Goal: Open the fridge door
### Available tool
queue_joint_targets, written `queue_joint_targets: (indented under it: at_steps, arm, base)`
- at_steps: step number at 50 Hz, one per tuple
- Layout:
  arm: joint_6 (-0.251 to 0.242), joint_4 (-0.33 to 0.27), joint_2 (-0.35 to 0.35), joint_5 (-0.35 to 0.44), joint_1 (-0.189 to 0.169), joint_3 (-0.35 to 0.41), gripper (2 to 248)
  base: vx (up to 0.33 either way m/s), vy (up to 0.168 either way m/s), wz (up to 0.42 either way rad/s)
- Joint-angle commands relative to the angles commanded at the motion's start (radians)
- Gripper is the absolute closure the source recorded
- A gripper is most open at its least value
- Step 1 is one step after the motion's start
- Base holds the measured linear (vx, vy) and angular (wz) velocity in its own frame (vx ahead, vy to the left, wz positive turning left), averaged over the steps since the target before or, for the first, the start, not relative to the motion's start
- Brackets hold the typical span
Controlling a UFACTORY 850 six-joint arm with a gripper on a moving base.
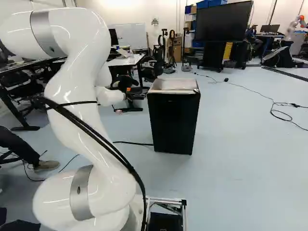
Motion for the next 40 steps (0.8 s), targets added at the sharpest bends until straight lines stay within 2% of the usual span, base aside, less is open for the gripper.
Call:
queue_joint_targets:
  at_steps: [21, 40]
  arm:
    - [0.0, 0.13, -0.035, 0.051, 0.008, -0.029, 3]
    - [0.0, 0.146, -0.08, 0.06, 0.008, -0.039, 3]
  base:
    - [0.0, 0.0, 0.0]
    - [0.0, 0.0, 0.0]
